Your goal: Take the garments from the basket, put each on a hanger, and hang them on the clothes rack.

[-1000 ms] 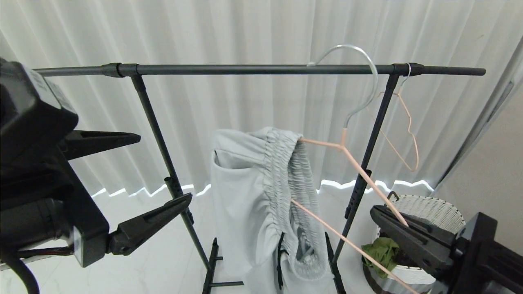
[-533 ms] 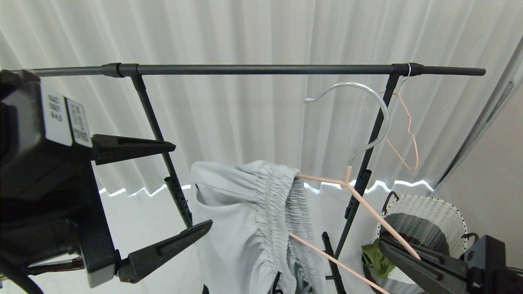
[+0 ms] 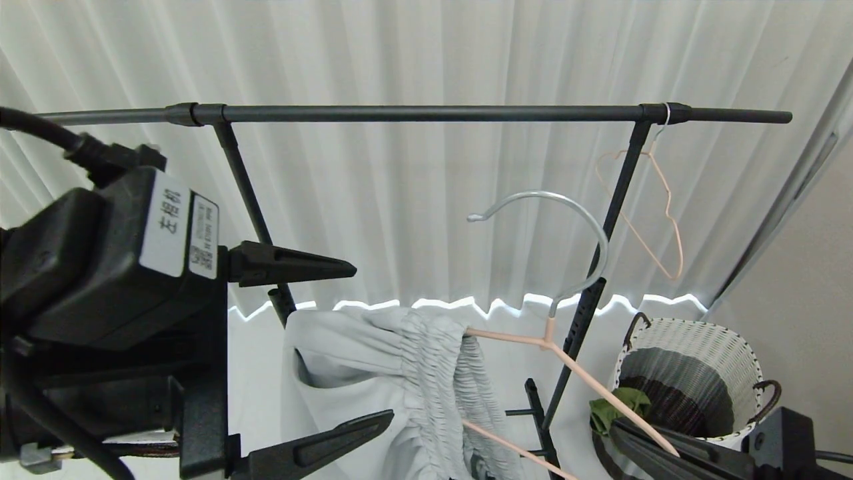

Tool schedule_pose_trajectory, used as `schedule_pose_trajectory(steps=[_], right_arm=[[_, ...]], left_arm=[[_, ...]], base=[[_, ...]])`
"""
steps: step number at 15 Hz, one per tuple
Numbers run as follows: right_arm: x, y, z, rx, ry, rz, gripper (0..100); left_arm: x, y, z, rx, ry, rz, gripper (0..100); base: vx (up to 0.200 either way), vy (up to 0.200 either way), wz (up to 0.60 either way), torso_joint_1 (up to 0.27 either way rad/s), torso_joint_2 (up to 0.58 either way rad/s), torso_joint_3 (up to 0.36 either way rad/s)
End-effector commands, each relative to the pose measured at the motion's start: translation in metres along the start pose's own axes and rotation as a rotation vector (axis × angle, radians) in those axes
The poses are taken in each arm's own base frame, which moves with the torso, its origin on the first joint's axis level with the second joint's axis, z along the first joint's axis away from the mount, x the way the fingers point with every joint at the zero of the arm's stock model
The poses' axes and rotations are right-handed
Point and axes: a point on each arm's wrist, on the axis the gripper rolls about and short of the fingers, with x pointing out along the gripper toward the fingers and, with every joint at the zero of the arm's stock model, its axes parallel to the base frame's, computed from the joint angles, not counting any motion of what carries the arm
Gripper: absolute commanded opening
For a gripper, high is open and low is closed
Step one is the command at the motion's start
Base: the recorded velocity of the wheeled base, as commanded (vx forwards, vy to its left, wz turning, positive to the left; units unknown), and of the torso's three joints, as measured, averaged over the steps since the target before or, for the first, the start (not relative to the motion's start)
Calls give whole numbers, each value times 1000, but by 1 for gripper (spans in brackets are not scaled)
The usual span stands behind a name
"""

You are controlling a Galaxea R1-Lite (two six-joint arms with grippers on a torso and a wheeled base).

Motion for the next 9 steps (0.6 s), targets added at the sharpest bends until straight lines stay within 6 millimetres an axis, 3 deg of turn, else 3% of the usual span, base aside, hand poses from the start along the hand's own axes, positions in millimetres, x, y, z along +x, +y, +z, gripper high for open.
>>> schedule_pose_trajectory(steps=[1, 4, 9], right_arm=[[2, 0, -2, 1, 10, -6, 0], [12, -2, 4, 8, -6, -19, 0], [25, -23, 0, -2, 11, -4, 0]], left_arm=[[13, 10, -10, -32, 47, -3, 100], [24, 28, -13, -6, 29, -27, 100], [40, 50, -10, 3, 14, -22, 100]], base=[[0, 0, 0, 0, 0, 0], [0, 0, 0, 0, 0, 0], [0, 0, 0, 0, 0, 0]])
